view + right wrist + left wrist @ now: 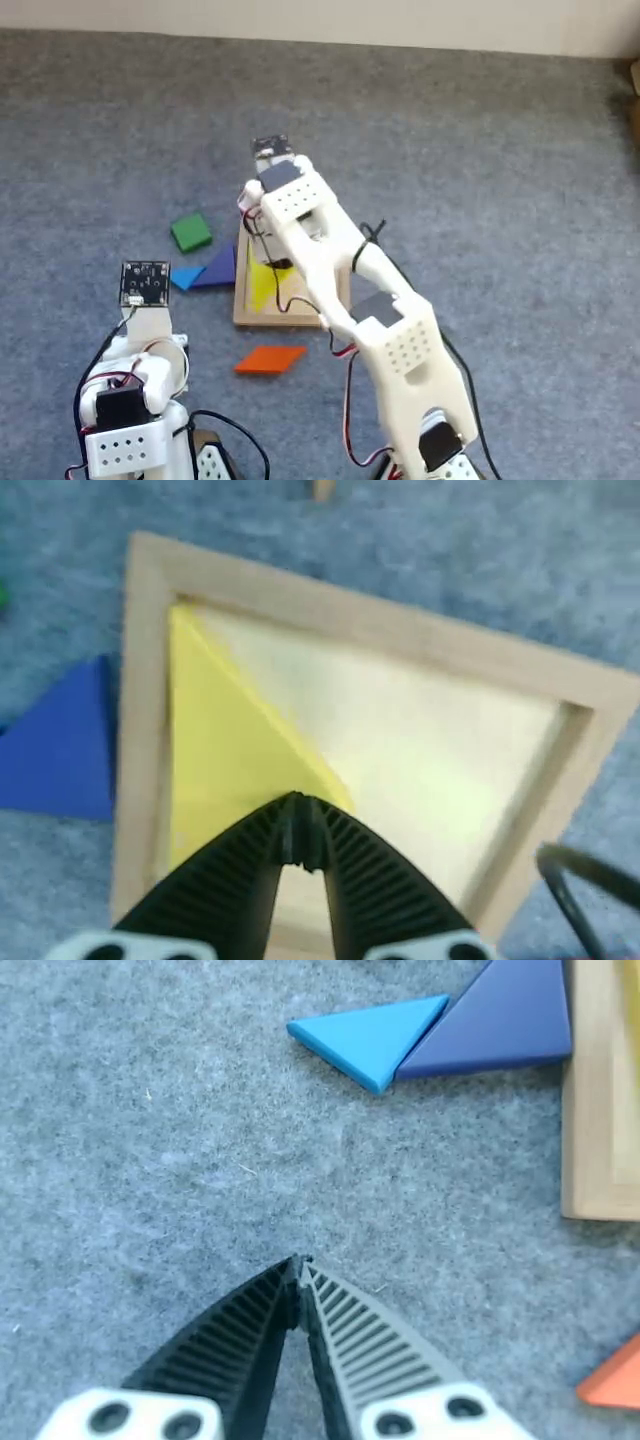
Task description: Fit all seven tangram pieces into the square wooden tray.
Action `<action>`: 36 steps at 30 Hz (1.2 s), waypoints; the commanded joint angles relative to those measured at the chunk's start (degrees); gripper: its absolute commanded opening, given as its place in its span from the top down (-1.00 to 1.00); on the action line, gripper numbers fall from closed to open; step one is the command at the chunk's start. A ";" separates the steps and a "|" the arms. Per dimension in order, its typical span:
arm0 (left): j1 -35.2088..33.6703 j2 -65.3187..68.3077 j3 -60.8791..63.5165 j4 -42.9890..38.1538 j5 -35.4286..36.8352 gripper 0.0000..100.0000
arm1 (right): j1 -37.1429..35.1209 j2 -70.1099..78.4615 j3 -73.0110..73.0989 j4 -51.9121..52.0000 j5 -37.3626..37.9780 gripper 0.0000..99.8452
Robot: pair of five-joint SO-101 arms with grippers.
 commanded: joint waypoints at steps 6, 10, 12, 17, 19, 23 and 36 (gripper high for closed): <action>-1.01 -3.47 1.19 0.44 -0.26 0.99 | -6.73 -1.01 1.71 -4.79 0.09 0.99; -1.01 -3.47 1.19 0.44 -0.26 0.99 | -6.55 -2.24 1.63 -4.53 0.09 0.99; -1.01 -3.47 1.19 0.44 -0.26 0.99 | -6.46 -4.53 1.63 -4.53 0.09 0.99; -1.01 -3.47 1.19 0.44 -0.26 0.99 | -5.23 -13.14 1.71 0.31 0.09 0.99; -1.01 -3.47 1.19 0.44 -0.26 0.99 | -3.82 -17.10 2.07 2.33 0.09 0.99; -1.01 -3.47 1.19 0.44 -0.26 0.99 | -0.13 -23.96 2.51 5.93 0.44 0.99; -1.01 -3.47 1.19 0.44 -0.26 0.99 | 7.60 -43.65 22.99 10.51 0.53 0.99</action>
